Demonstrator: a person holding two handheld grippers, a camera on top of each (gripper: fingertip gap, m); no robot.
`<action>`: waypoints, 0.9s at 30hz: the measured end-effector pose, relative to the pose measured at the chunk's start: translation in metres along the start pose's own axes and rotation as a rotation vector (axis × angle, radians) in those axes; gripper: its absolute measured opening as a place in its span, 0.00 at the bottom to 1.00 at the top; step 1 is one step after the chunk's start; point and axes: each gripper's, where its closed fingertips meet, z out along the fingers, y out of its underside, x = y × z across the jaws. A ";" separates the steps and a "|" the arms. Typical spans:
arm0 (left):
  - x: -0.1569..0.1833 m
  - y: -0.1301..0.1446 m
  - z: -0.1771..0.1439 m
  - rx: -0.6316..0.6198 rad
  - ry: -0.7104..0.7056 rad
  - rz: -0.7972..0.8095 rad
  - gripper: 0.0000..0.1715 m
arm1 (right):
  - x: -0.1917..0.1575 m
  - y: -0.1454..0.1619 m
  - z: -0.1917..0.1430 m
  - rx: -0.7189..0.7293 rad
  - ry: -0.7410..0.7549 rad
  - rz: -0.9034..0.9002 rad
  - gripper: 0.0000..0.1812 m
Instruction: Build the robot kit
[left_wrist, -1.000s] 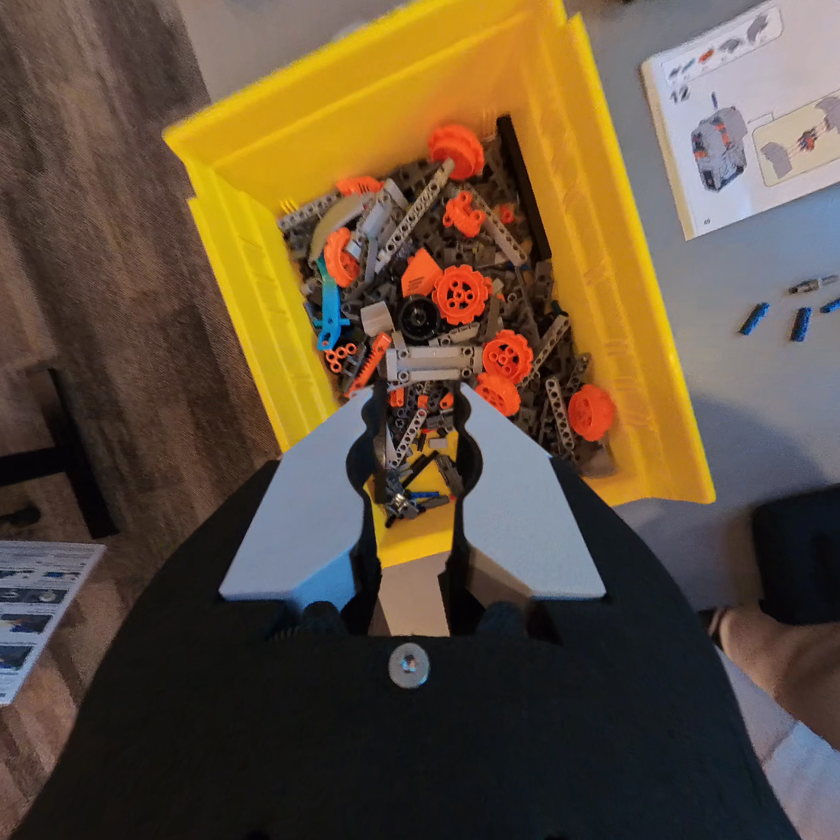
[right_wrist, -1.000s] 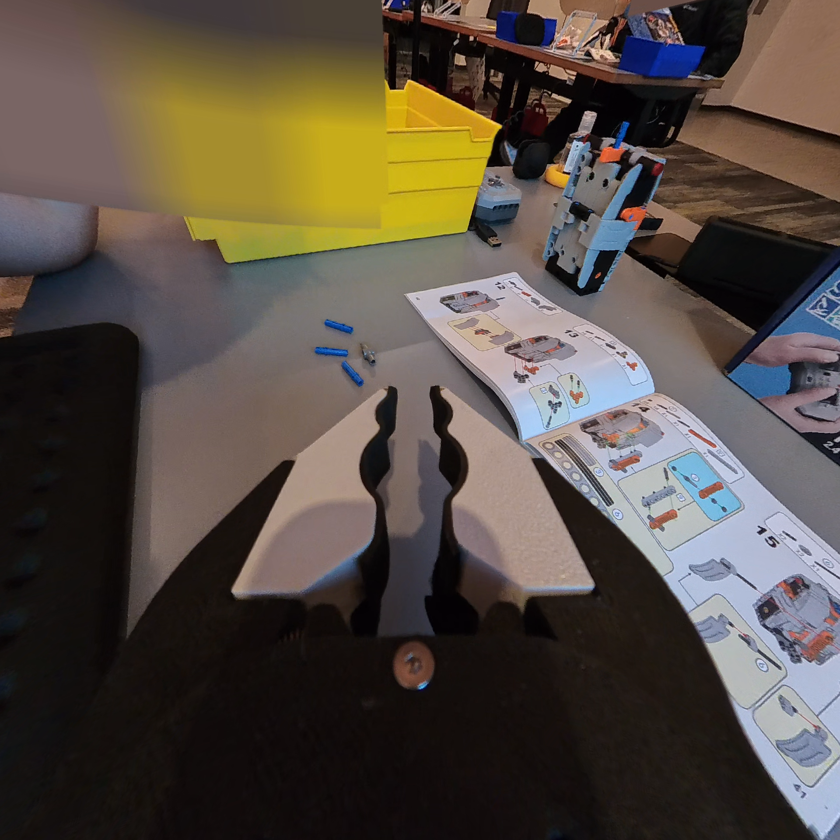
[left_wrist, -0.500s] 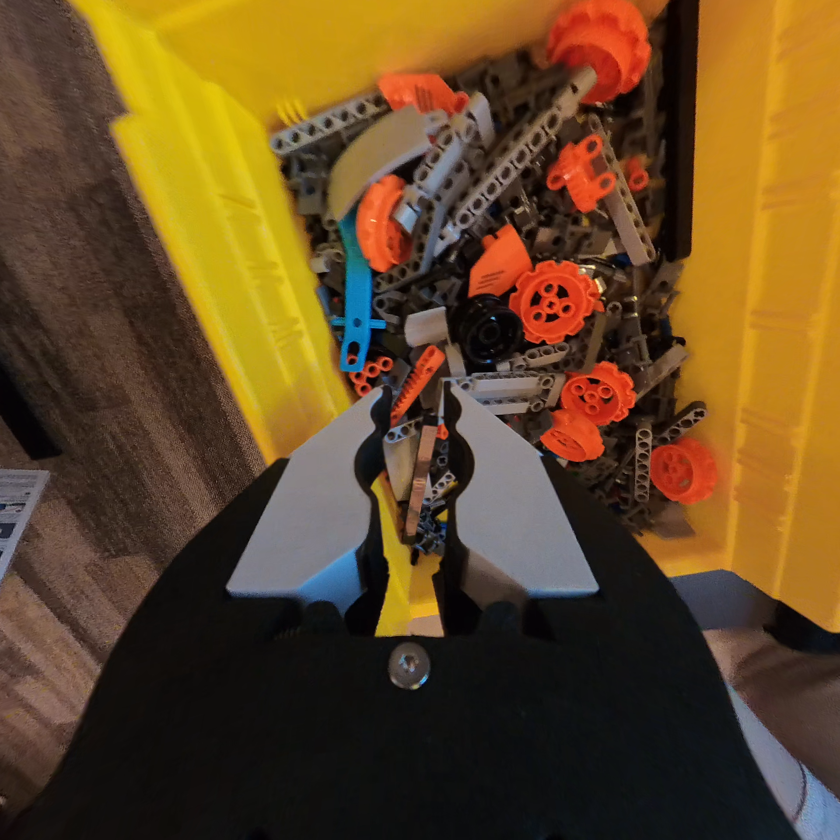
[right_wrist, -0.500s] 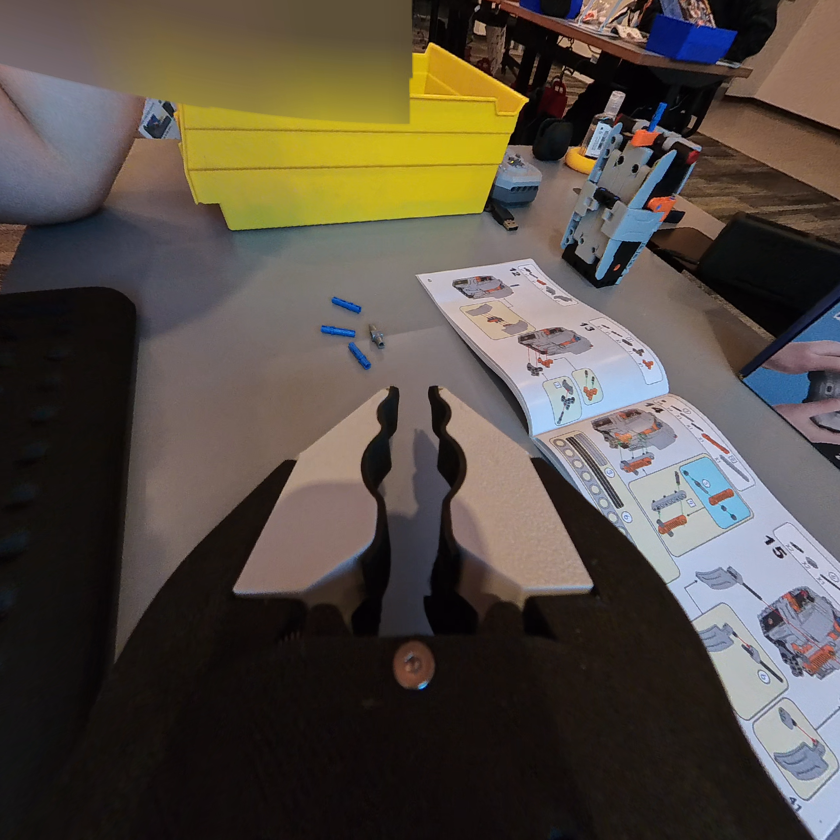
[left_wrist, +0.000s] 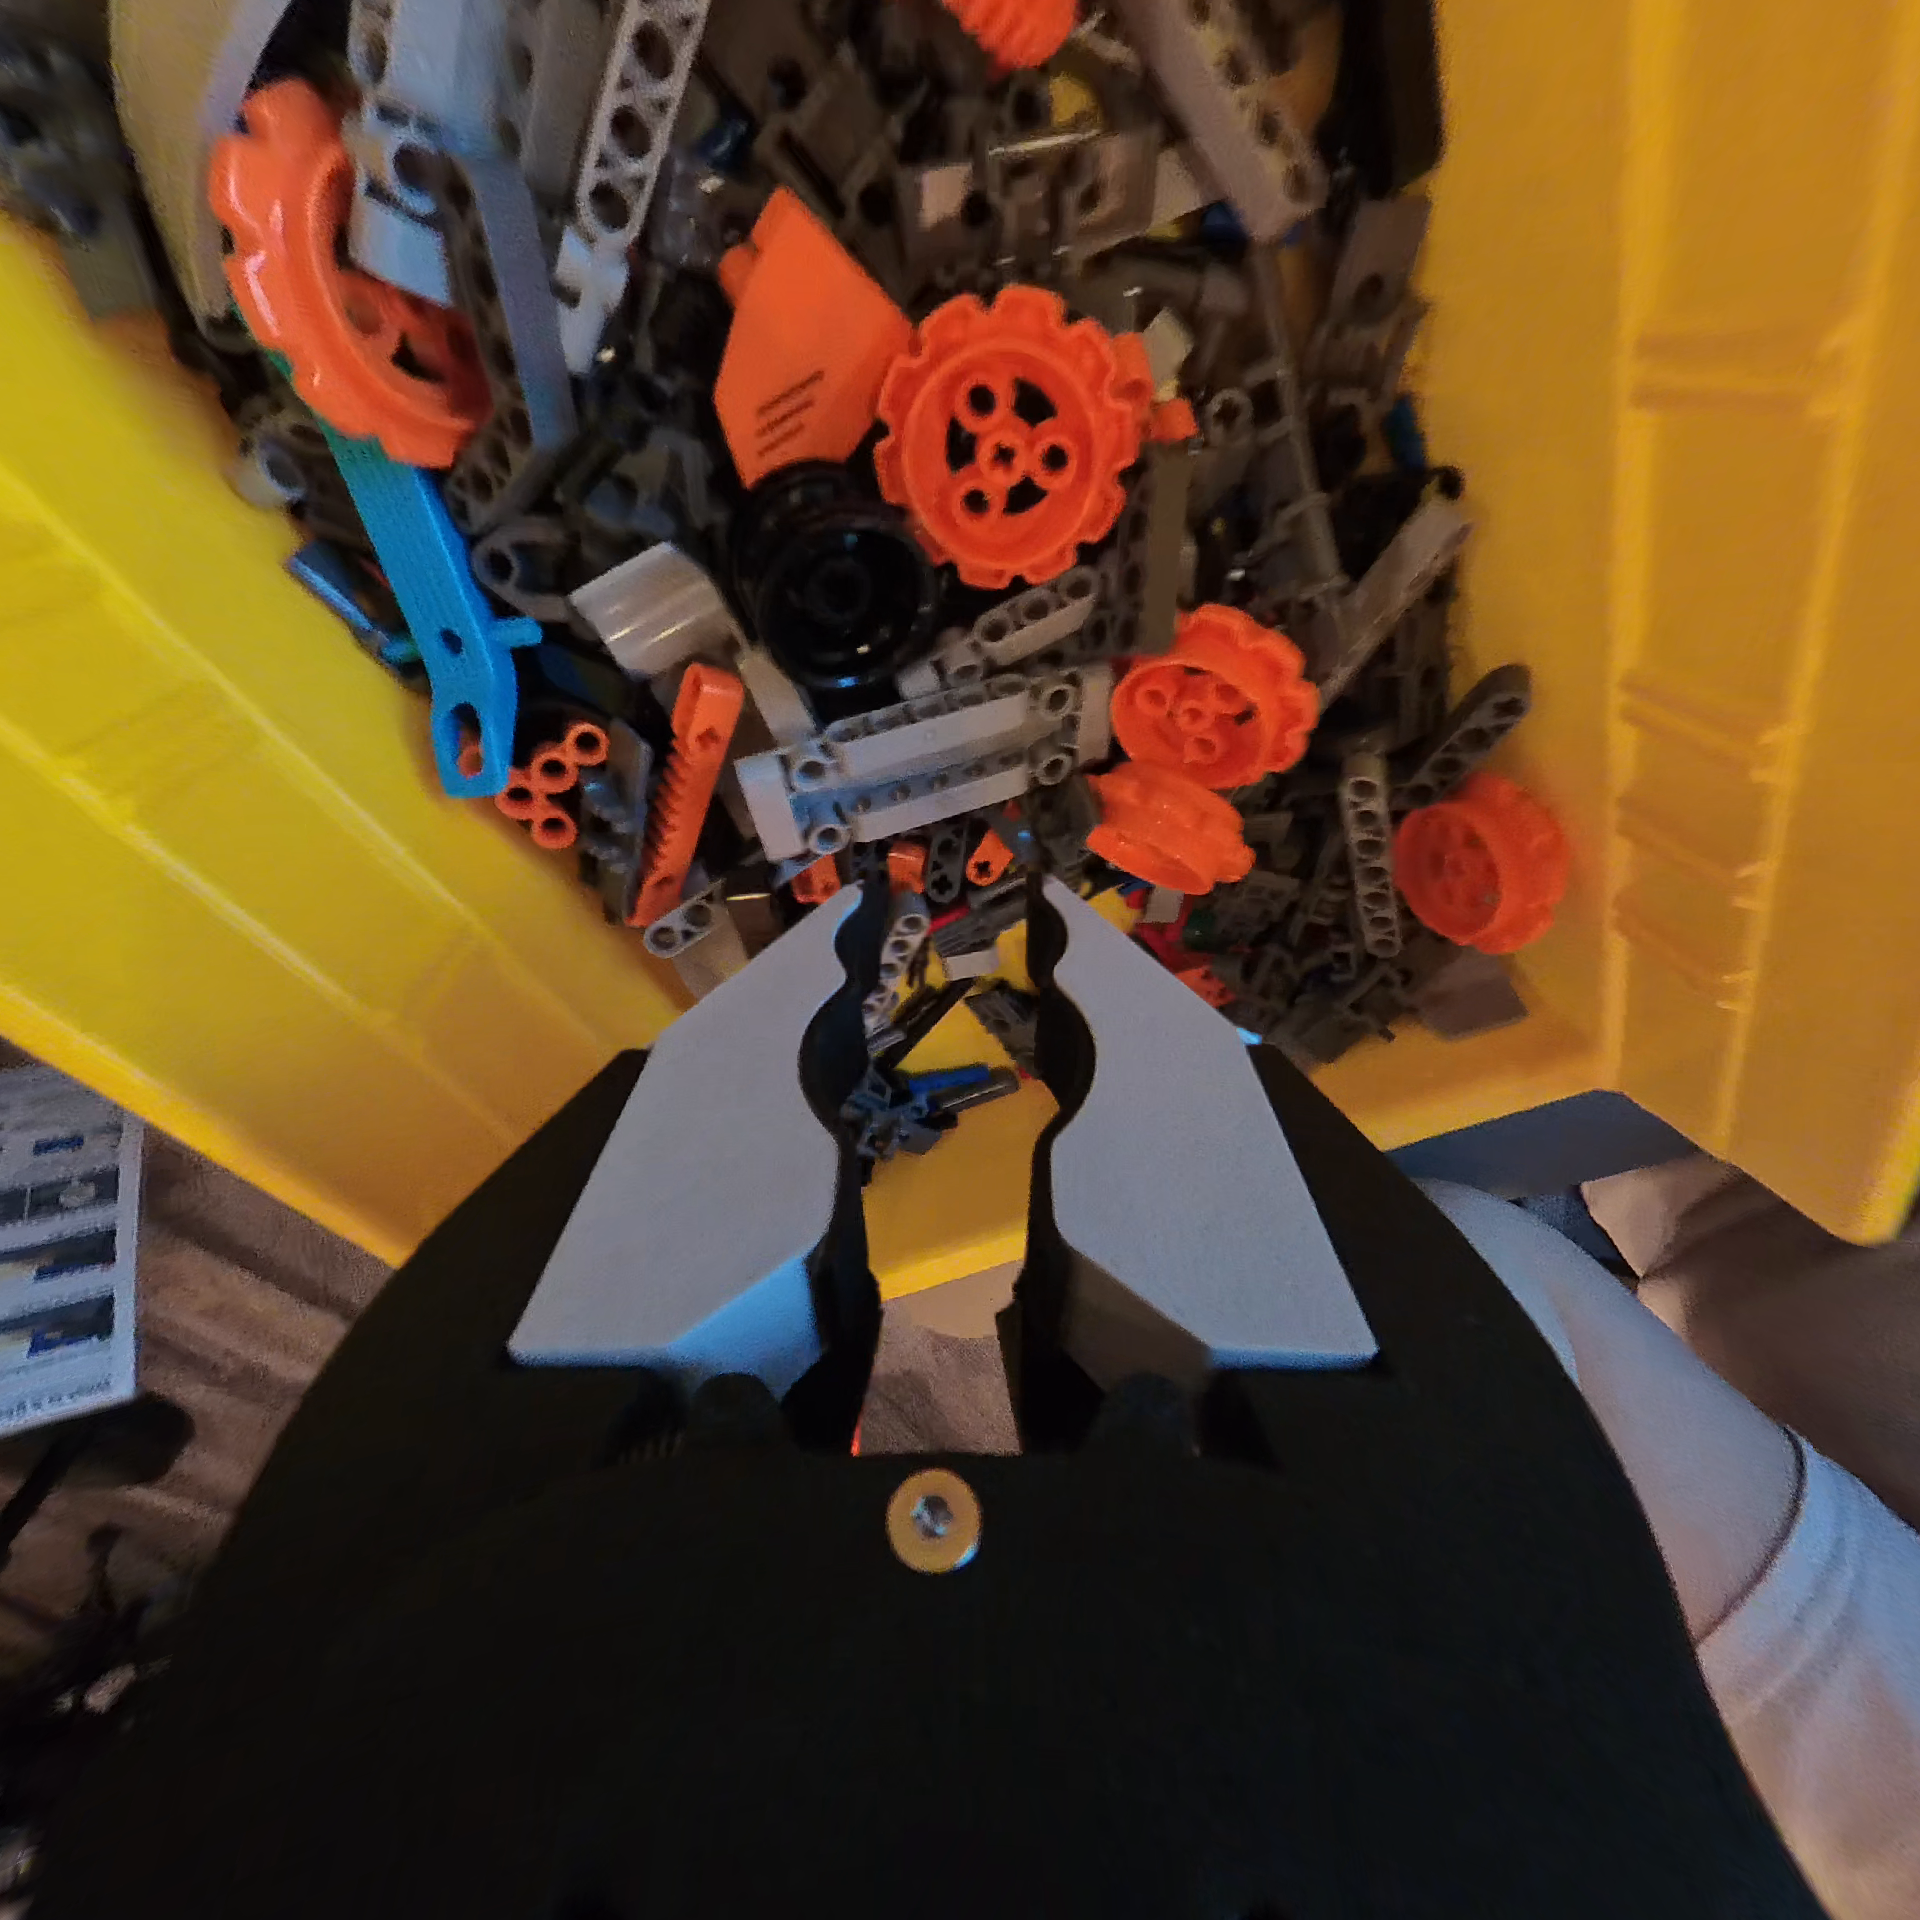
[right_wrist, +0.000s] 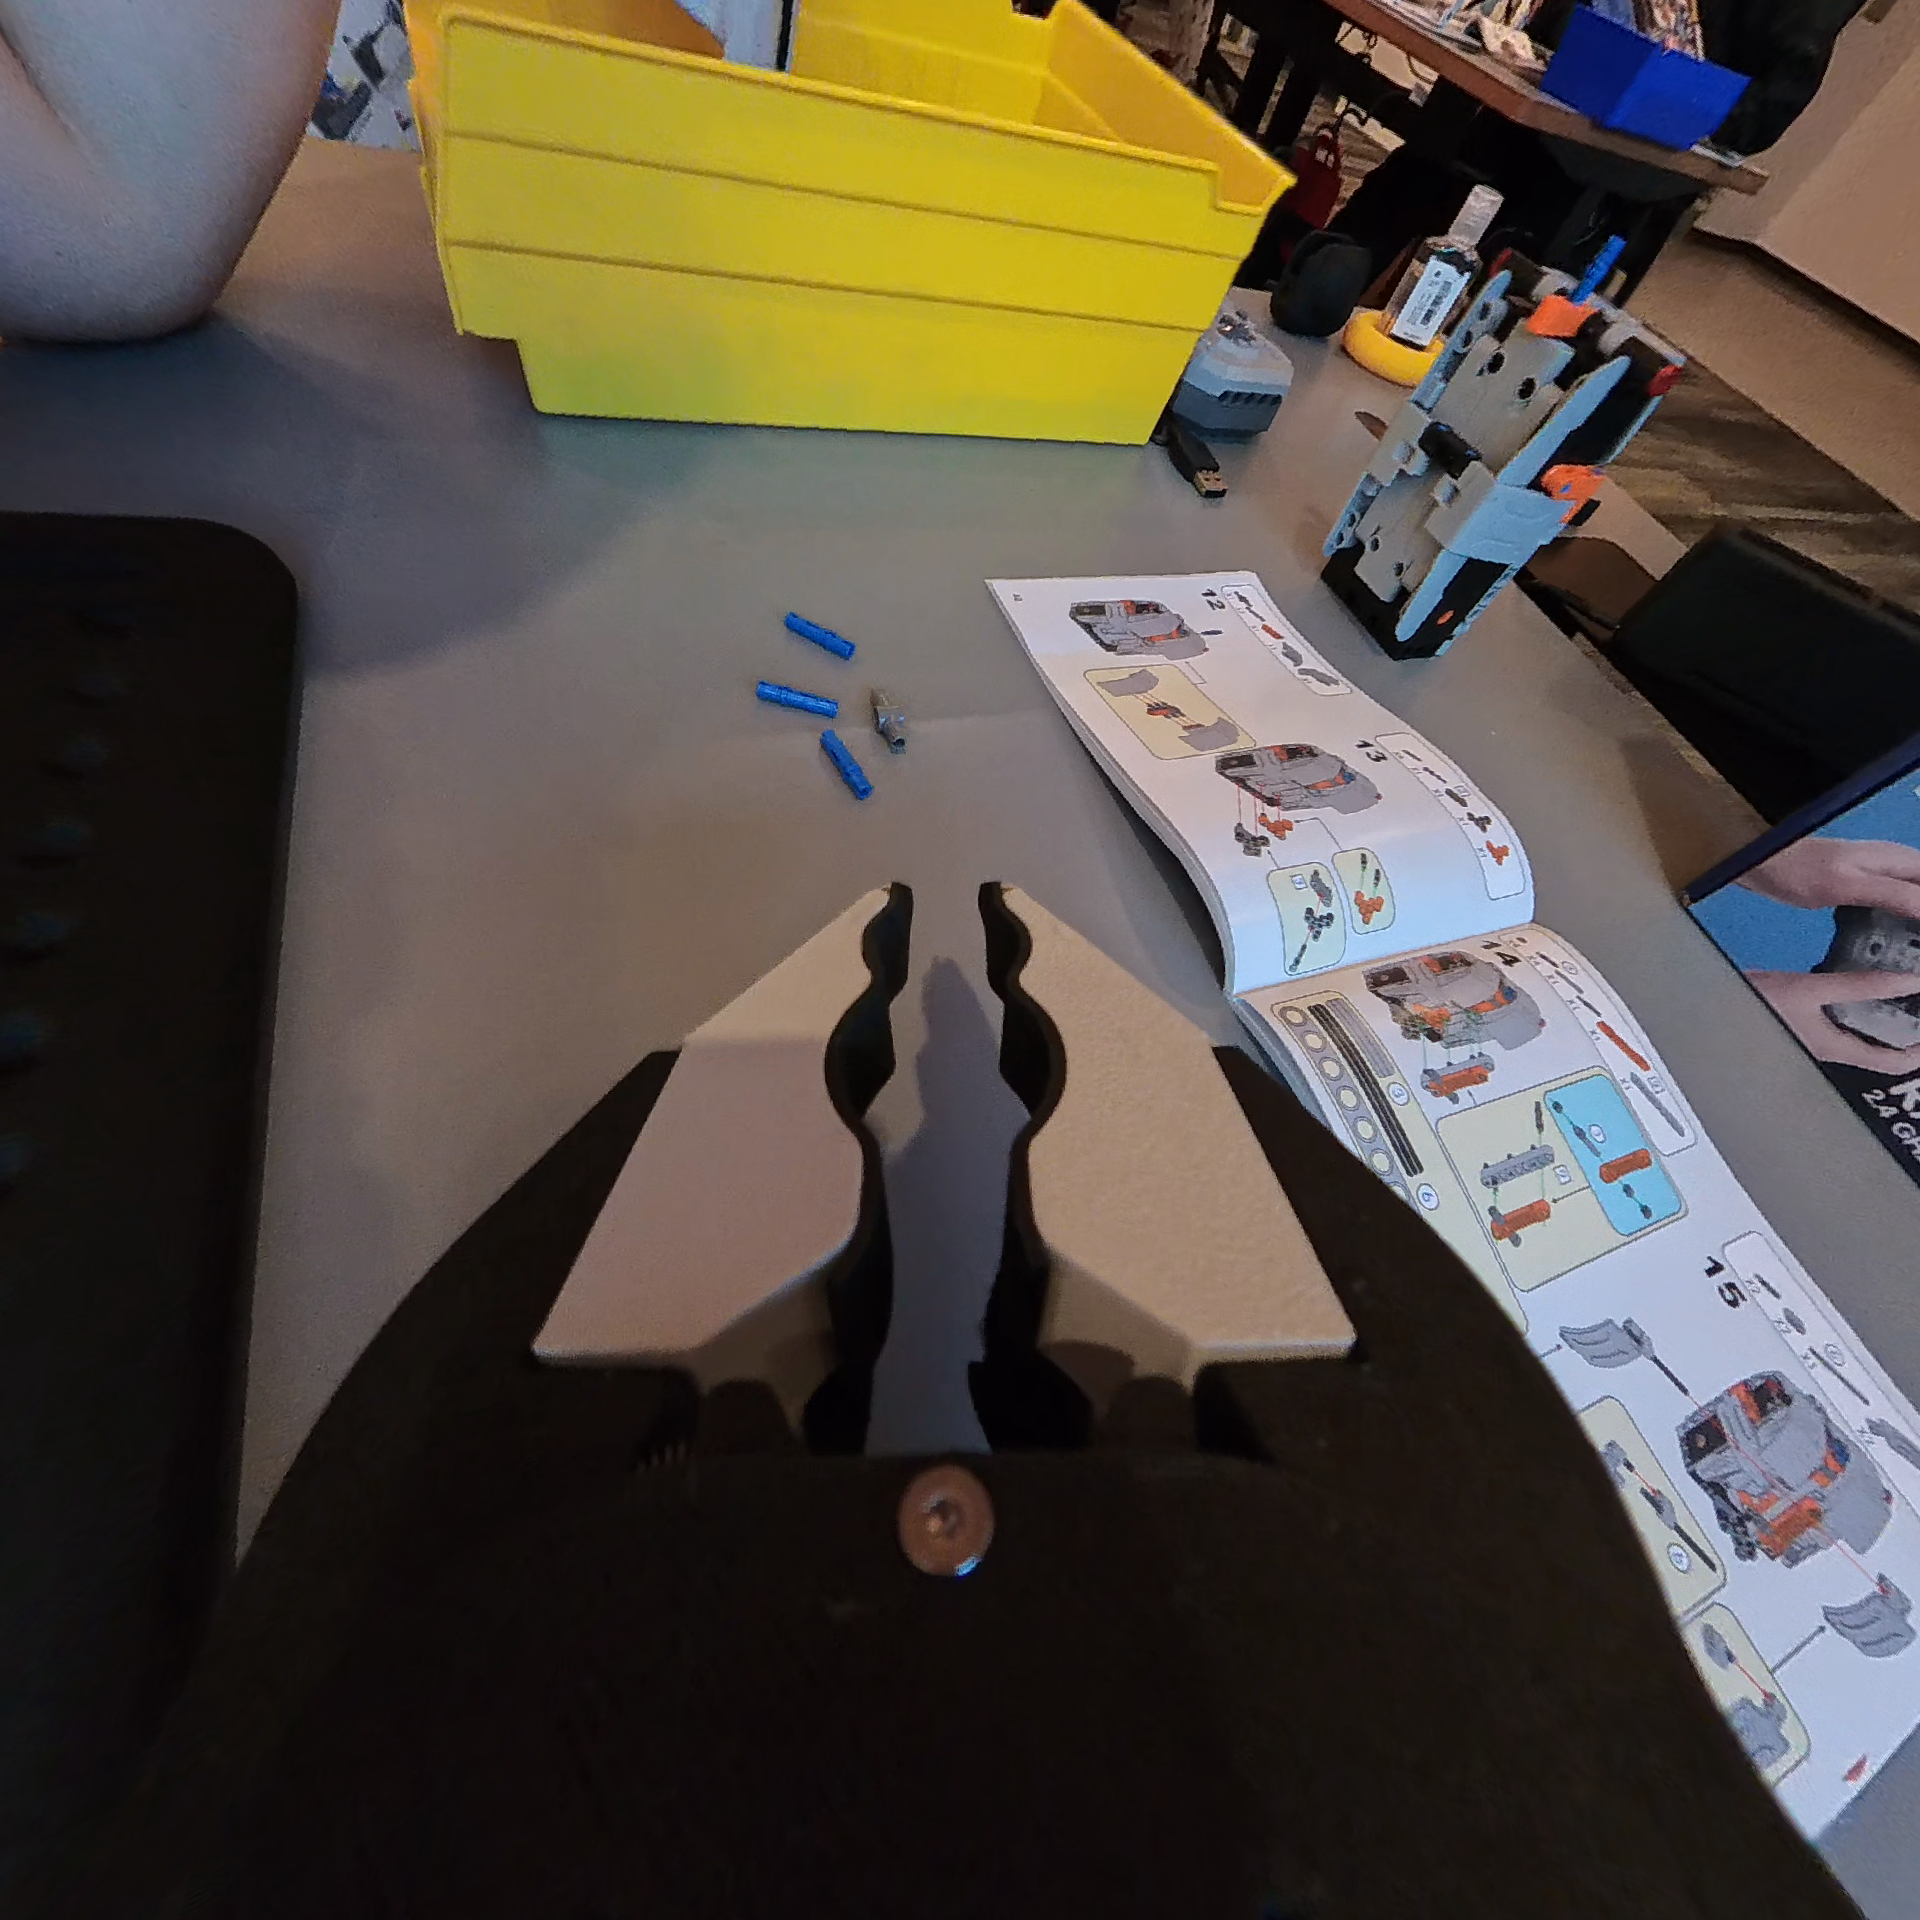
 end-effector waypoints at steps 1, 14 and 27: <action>-0.005 0.002 0.003 -0.020 -0.004 -0.030 0.15 | -0.001 0.001 0.001 -0.007 -0.001 -0.009 0.07; -0.024 0.013 0.023 -0.120 0.049 -0.234 0.14 | -0.008 0.009 0.005 -0.057 -0.019 -0.068 0.07; -0.020 0.011 0.018 -0.051 0.098 -0.162 0.05 | -0.021 0.018 0.010 -0.120 -0.053 -0.154 0.07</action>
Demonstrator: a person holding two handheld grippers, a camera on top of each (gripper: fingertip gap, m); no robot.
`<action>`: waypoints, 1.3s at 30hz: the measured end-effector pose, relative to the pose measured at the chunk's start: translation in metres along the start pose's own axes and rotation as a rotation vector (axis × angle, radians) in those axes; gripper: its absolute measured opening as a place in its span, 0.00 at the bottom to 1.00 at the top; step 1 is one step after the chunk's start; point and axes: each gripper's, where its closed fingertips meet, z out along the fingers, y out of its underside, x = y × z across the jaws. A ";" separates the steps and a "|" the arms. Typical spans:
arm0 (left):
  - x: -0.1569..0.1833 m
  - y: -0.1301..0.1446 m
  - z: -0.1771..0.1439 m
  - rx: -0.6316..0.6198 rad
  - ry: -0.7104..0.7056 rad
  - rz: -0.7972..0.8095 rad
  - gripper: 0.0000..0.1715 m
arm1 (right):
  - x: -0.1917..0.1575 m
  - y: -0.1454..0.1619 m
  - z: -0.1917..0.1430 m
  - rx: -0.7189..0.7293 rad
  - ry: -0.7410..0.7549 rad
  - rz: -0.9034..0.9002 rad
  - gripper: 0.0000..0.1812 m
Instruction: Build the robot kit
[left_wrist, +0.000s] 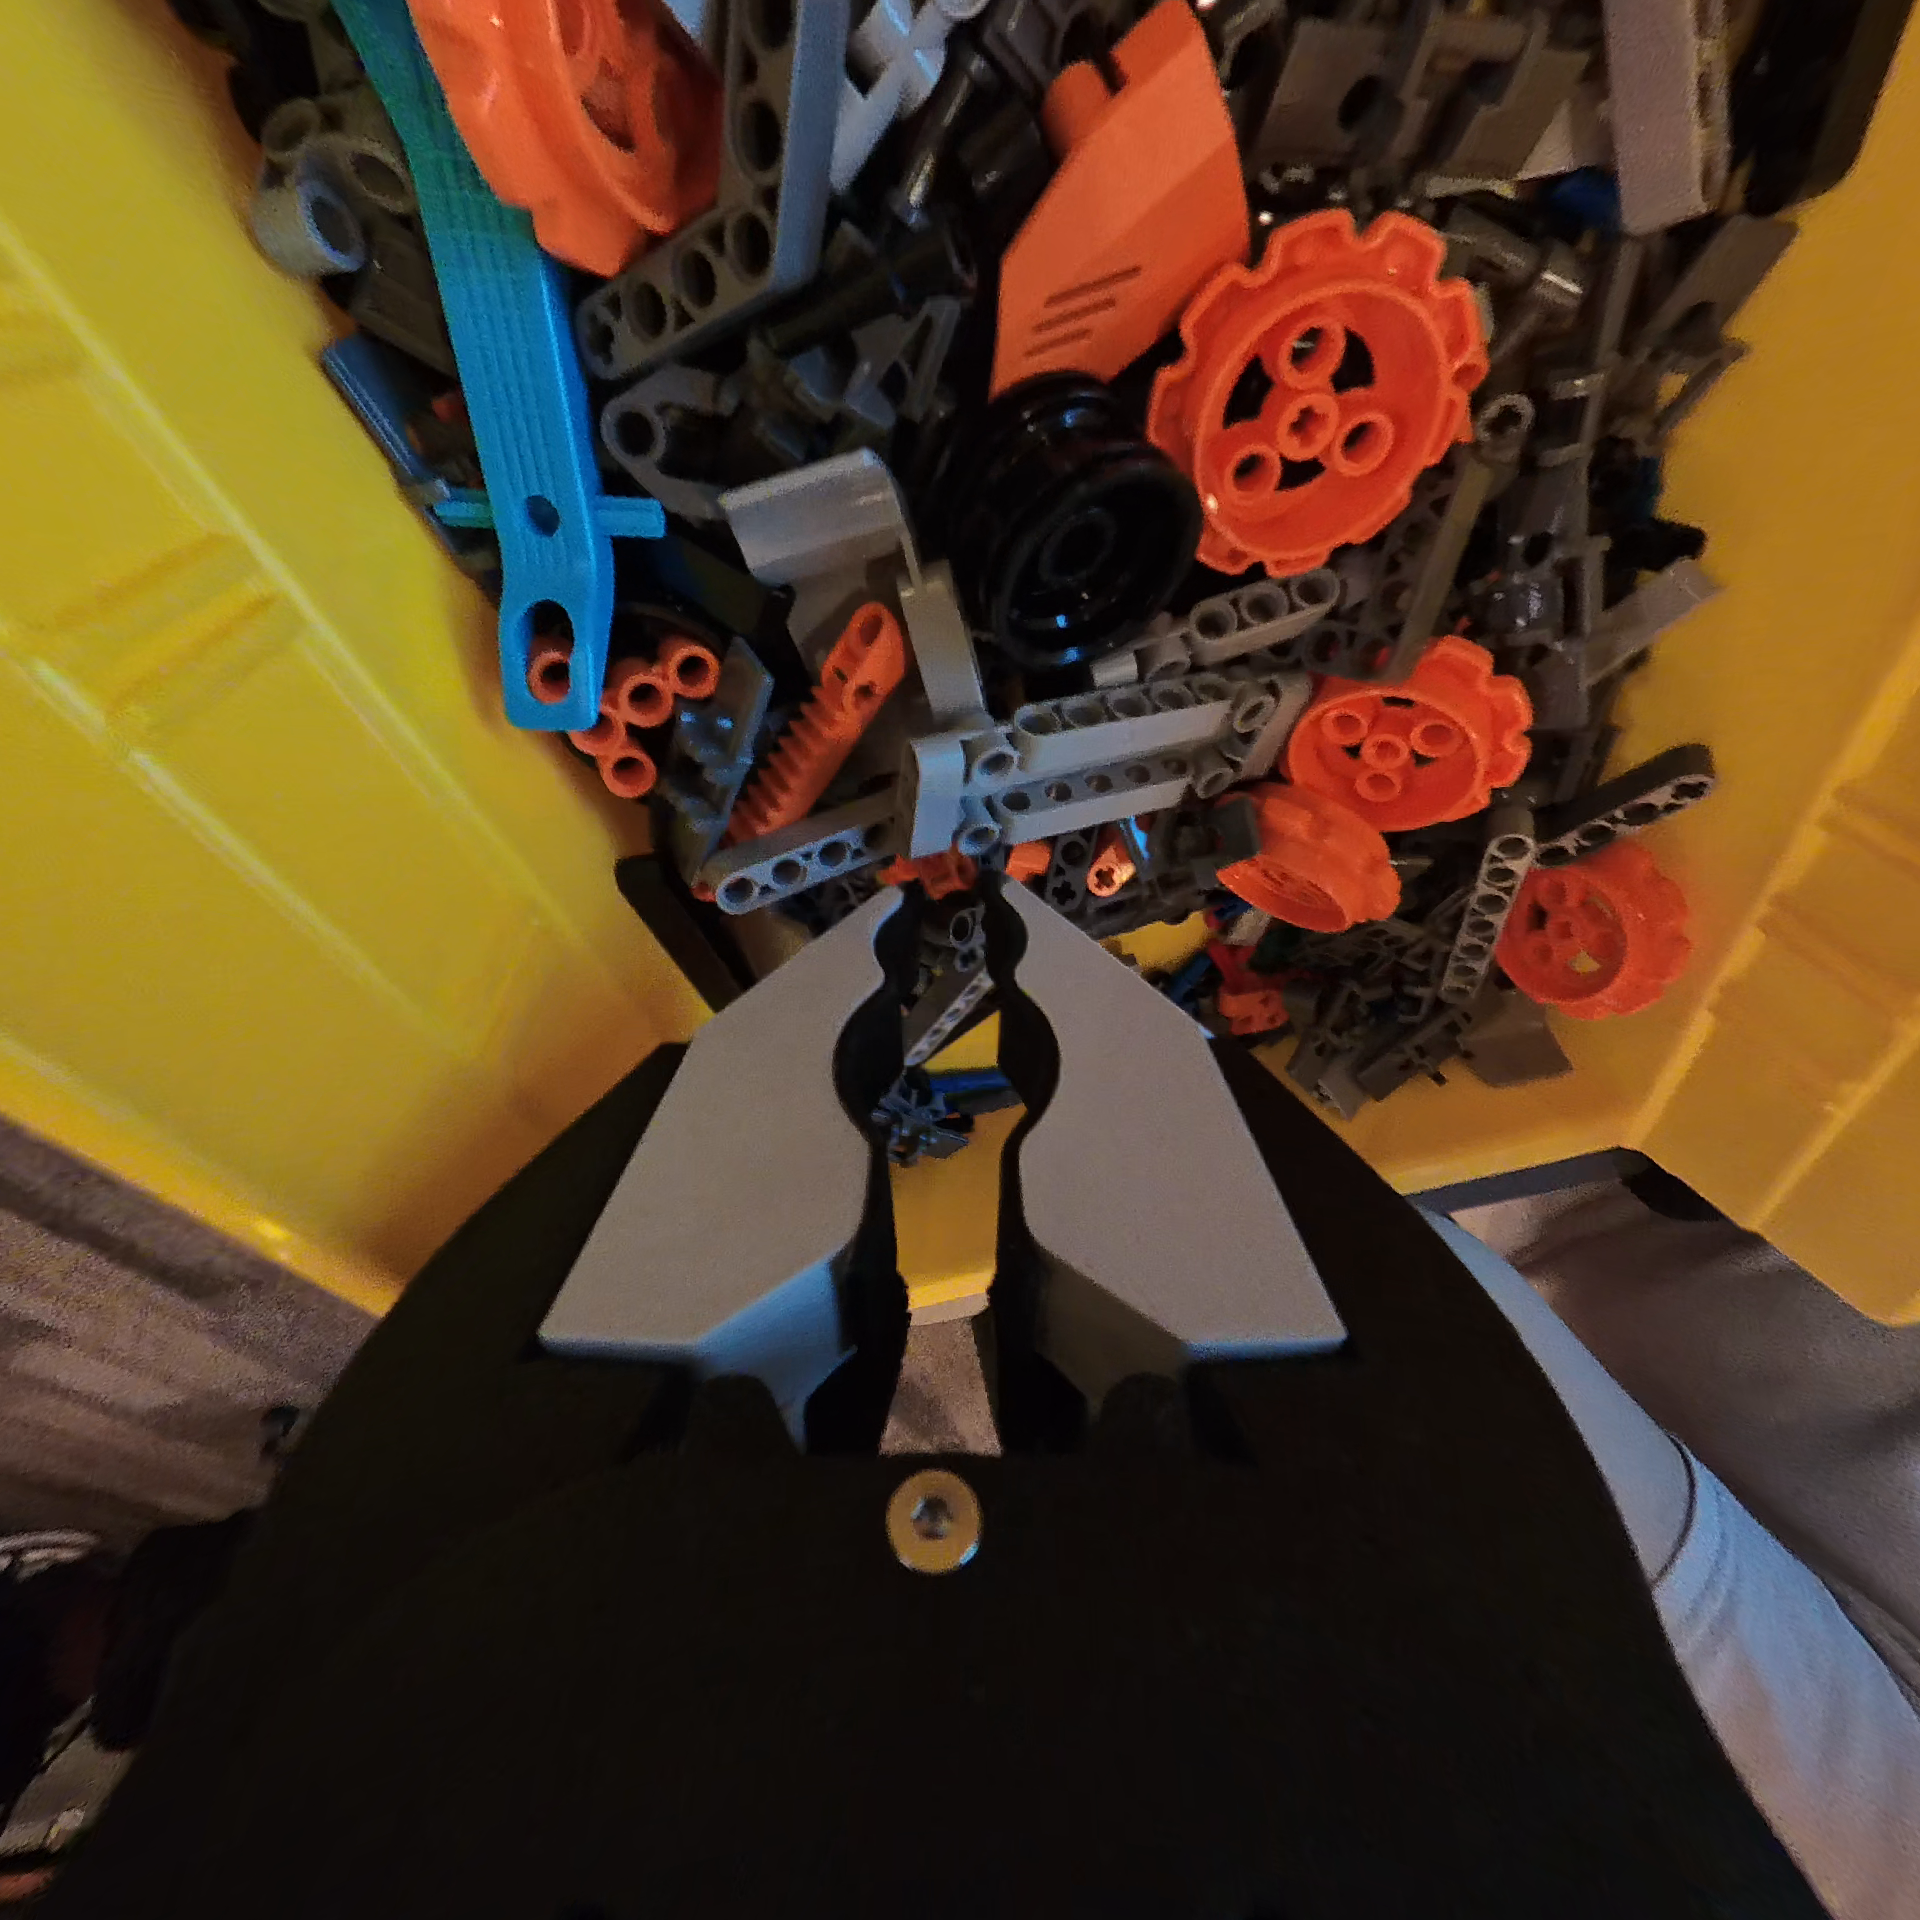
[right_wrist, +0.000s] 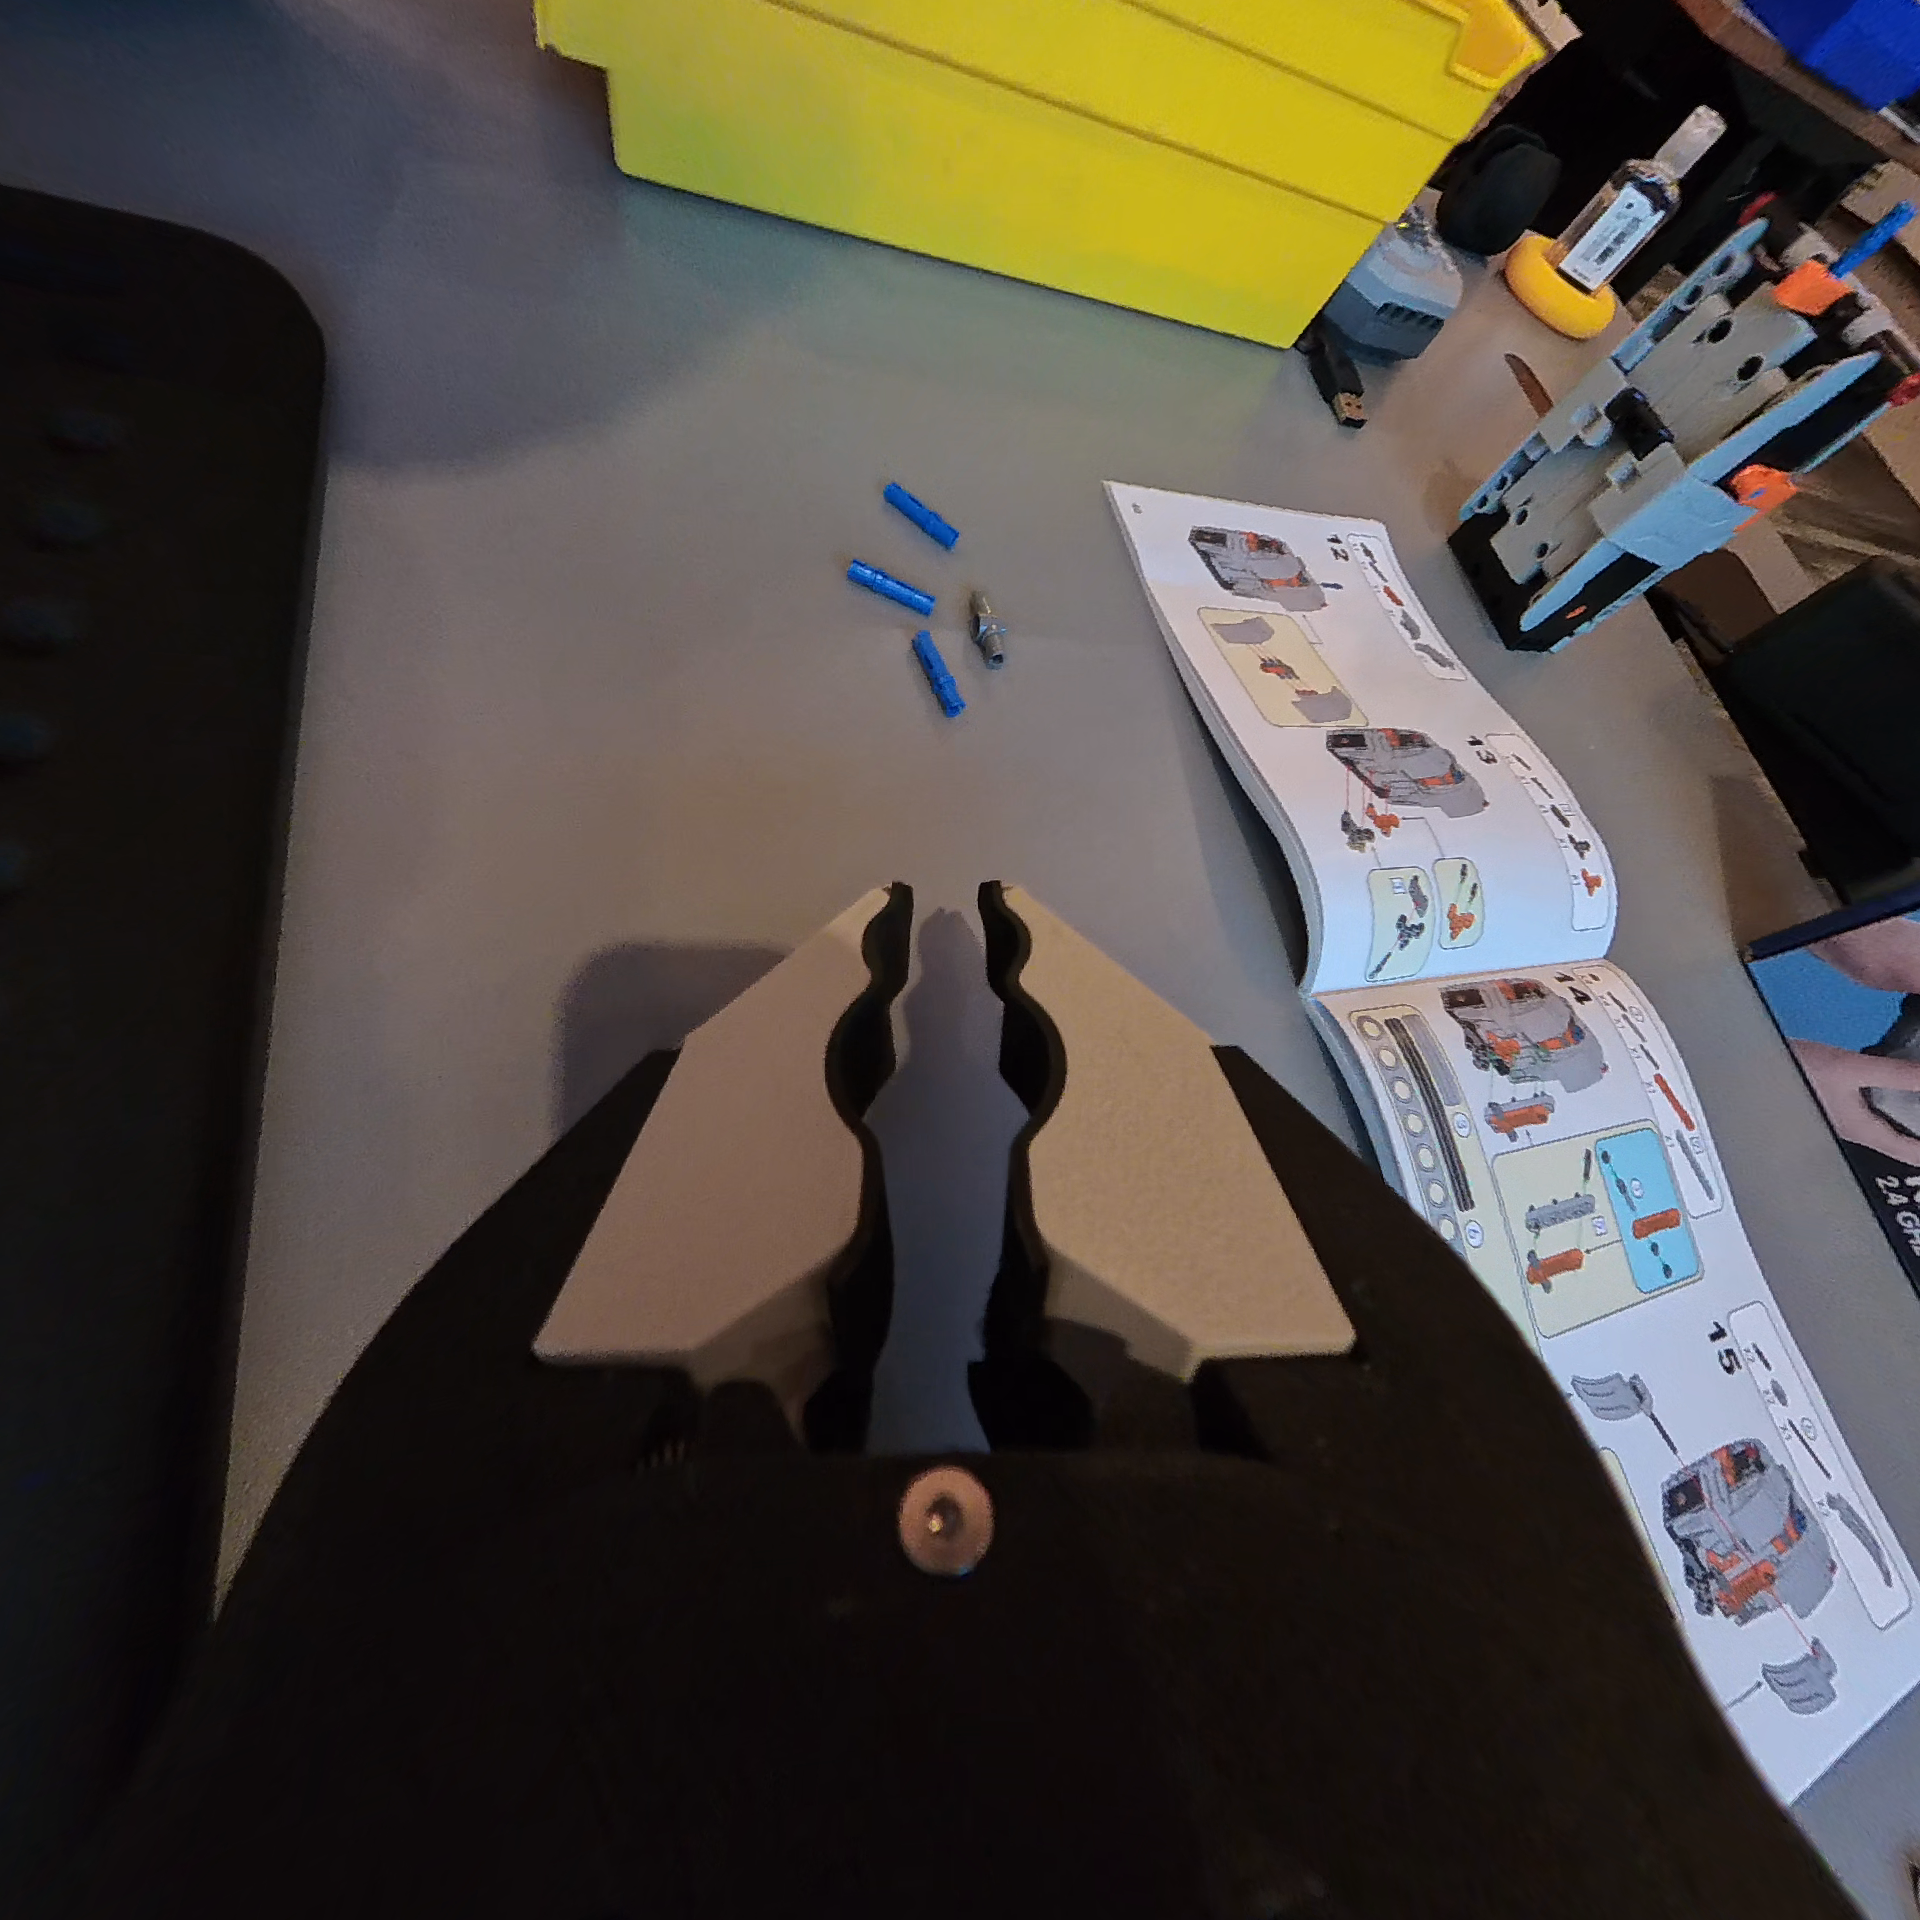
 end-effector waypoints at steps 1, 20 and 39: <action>0.001 0.002 -0.003 0.016 0.008 0.002 0.05 | -0.001 0.001 0.000 -0.005 -0.003 -0.007 0.07; -0.001 0.003 -0.006 0.080 0.030 0.059 0.10 | -0.013 0.008 0.005 -0.058 -0.031 -0.087 0.07; -0.002 -0.002 0.007 0.005 0.021 0.080 0.07 | -0.019 0.011 0.006 -0.082 -0.051 -0.127 0.07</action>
